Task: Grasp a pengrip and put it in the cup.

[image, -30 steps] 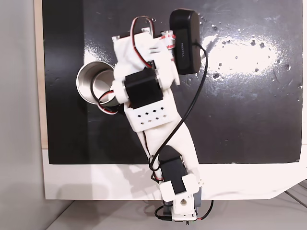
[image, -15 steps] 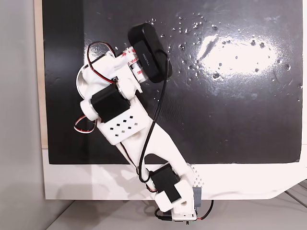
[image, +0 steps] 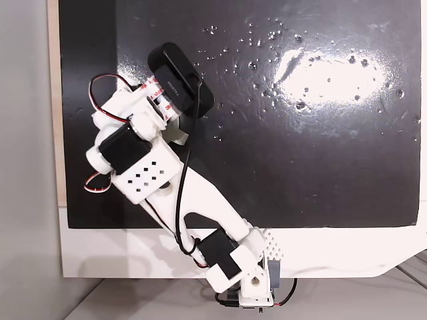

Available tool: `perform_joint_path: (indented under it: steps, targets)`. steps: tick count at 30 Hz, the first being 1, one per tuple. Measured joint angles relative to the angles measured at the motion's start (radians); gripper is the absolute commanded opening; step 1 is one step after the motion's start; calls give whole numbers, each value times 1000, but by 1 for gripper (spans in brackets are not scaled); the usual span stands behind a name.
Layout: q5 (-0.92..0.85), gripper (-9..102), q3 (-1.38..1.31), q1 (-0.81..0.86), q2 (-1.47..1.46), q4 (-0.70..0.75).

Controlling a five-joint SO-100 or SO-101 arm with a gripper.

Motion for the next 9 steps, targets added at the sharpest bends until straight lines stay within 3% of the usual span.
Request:
perform_joint_path:
  steps: [9]
  targets:
    - [0,20,0,6,0,0]
